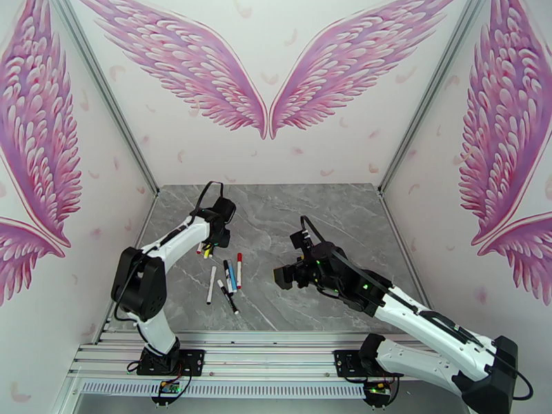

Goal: Open the pen caps

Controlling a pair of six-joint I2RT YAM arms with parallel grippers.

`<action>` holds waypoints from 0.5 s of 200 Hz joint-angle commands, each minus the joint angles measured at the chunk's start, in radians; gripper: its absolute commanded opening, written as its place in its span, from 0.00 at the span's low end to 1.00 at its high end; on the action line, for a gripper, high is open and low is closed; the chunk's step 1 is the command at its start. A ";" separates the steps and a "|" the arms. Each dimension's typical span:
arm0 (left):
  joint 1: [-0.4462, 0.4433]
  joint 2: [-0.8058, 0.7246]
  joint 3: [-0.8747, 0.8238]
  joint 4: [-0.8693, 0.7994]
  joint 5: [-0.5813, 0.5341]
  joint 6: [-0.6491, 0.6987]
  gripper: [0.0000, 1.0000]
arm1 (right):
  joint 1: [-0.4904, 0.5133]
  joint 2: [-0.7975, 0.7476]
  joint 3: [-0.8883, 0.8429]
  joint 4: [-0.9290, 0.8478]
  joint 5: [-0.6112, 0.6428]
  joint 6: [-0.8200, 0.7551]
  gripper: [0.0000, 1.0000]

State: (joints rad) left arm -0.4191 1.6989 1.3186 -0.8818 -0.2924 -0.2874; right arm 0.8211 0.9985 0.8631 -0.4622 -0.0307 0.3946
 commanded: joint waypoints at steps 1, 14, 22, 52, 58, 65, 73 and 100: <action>-0.019 -0.095 -0.139 -0.022 0.046 -0.122 0.46 | 0.009 -0.019 0.002 -0.015 -0.019 -0.019 0.99; -0.029 -0.151 -0.213 -0.001 0.079 -0.146 0.47 | 0.010 -0.026 -0.004 -0.009 -0.033 -0.021 0.99; -0.032 -0.177 -0.251 0.011 0.087 -0.166 0.47 | 0.010 -0.029 -0.007 -0.007 -0.035 -0.018 0.99; -0.033 -0.199 -0.360 0.074 0.147 -0.204 0.47 | 0.010 -0.032 -0.019 0.013 -0.043 -0.008 0.99; -0.035 -0.192 -0.374 0.083 0.151 -0.215 0.47 | 0.011 -0.031 -0.021 0.016 -0.048 -0.007 0.99; -0.038 -0.183 -0.390 0.093 0.152 -0.225 0.47 | 0.011 -0.030 -0.019 0.015 -0.051 -0.003 0.99; -0.040 -0.171 -0.407 0.108 0.151 -0.231 0.47 | 0.010 -0.030 -0.019 0.013 -0.052 -0.002 0.99; -0.040 -0.142 -0.444 0.157 0.156 -0.234 0.47 | 0.011 -0.038 -0.023 0.007 -0.047 0.001 0.99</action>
State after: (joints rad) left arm -0.4545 1.5333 0.9070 -0.8009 -0.1616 -0.4934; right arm 0.8211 0.9794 0.8558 -0.4606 -0.0639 0.3920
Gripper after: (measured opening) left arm 0.473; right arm 0.988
